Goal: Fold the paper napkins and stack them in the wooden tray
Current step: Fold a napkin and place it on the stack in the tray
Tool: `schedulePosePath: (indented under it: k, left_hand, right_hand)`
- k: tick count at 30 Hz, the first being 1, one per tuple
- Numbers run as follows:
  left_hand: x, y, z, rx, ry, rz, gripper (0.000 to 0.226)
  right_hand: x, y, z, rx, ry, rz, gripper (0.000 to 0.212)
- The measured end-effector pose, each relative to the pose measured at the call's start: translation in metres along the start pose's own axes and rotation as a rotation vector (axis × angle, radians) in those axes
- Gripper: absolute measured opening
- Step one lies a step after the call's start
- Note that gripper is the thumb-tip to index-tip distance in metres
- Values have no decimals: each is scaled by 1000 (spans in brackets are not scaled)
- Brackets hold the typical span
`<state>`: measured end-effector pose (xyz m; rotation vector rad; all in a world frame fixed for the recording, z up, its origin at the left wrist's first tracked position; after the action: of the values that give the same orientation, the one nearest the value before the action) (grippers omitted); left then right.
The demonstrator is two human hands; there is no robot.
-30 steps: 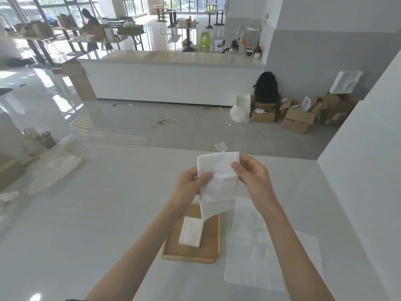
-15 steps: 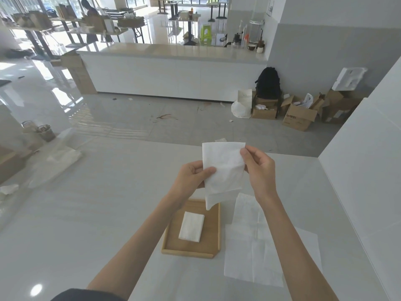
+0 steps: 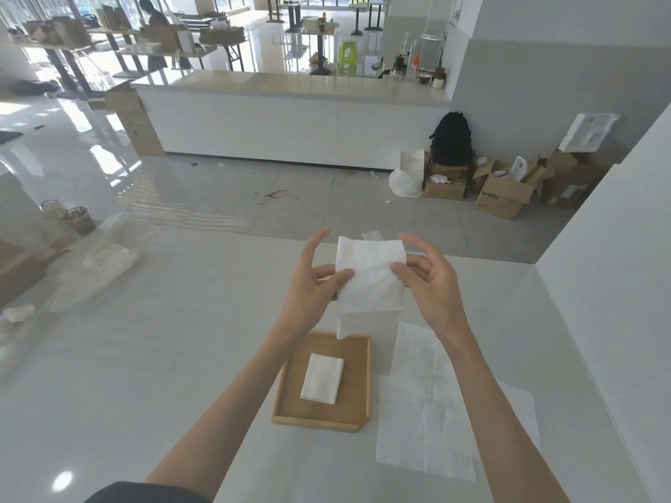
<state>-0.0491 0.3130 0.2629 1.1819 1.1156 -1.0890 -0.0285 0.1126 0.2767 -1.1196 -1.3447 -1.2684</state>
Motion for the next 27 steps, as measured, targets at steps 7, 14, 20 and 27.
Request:
schedulePosePath:
  k: [7, 14, 20, 27]
  left_hand:
    - [3, 9, -6, -10, 222, 51, 21]
    - [-9, 15, -4, -109, 414, 175, 9]
    - [-21, 27, 6, 11, 558, 290, 6]
    - [-21, 32, 9, 18, 327, 208, 12]
  right_hand:
    - [-5, 2, -2, 8, -190, -33, 22]
    - [3, 4, -9, -121, -348, -123, 13]
    - [7, 13, -12, -59, -359, -117, 15]
    - [6, 14, -12, 91, -116, -20, 41]
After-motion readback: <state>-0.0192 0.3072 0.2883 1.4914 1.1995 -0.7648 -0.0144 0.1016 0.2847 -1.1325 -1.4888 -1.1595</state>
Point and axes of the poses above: each hand's wrist, its own y-axis towards the middle knuckle, its own z-axis out of the palm, x = y × z, the point moved 9 cm from there along y, towards the middle knuckle, and after that the axes turned 4 degrees about z, right-handed, at the moved point
